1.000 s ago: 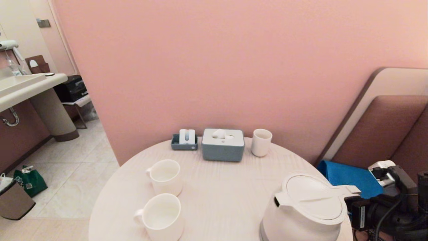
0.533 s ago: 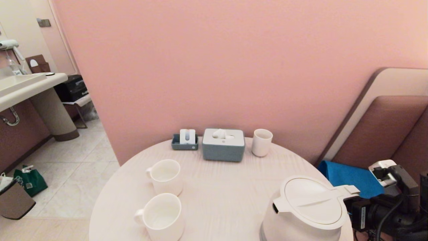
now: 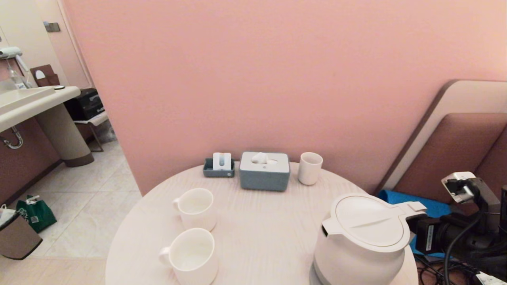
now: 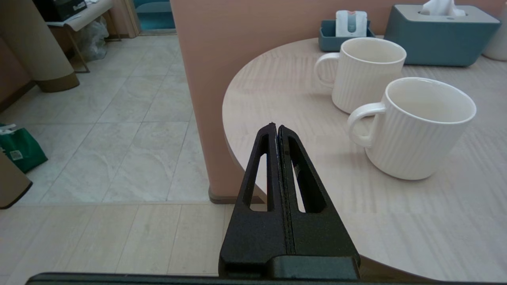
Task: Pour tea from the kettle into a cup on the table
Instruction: Pick up the kettle, then pour water into the cup
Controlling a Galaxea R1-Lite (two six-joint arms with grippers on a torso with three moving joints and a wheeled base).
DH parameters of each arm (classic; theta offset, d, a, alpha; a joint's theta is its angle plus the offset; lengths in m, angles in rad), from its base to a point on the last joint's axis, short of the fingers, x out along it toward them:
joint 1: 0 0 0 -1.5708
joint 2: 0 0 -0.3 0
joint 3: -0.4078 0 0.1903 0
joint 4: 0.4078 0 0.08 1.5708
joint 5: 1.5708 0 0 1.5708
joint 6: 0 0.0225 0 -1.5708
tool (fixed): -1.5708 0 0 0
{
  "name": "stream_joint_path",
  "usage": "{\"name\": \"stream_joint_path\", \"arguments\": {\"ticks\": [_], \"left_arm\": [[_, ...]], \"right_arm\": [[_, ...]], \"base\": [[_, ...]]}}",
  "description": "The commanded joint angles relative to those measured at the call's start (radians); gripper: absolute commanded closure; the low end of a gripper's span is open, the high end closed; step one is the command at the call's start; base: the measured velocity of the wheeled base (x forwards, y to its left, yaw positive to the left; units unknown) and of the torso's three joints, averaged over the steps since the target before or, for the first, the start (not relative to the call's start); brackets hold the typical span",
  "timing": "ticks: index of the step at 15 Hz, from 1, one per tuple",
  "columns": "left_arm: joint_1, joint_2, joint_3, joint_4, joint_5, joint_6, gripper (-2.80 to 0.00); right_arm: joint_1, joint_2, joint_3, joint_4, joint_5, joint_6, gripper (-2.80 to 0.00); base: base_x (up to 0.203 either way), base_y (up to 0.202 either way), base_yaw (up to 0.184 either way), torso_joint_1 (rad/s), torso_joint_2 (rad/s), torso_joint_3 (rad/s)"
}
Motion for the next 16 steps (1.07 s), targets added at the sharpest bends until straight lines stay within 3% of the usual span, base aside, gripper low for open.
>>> {"name": "stream_joint_path", "arguments": {"ticks": [1, 3, 7, 10, 16], "left_arm": [[-0.001, 0.0, 0.0, 0.0, 0.0, 0.0, 0.0], [-0.001, 0.001, 0.0, 0.0, 0.0, 0.0, 0.0], [-0.001, 0.0, 0.0, -0.001, 0.0, 0.0, 0.0], [0.0, 0.0, 0.0, 0.0, 0.0, 0.0, 0.0], [0.0, 0.0, 0.0, 0.0, 0.0, 0.0, 0.0]], "right_arm": [[0.001, -0.004, -0.022, -0.004, 0.001, 0.006, 0.0], [0.005, -0.012, -0.084, 0.026, -0.013, 0.029, 0.0], [0.05, -0.05, -0.275, 0.251, -0.047, 0.053, 0.0], [0.121, -0.001, -0.418, 0.329, -0.155, 0.056, 0.0], [0.344, 0.161, -0.707, 0.474, -0.384, 0.048, 0.0]], "base": [[0.0, 0.0, 0.0, 0.0, 0.0, 0.0], [0.0, 0.0, 0.0, 0.0, 0.0, 0.0], [0.0, 0.0, 0.0, 0.0, 0.0, 0.0], [0.0, 0.0, 0.0, 0.0, 0.0, 0.0], [0.0, 0.0, 0.0, 0.0, 0.0, 0.0]]}}
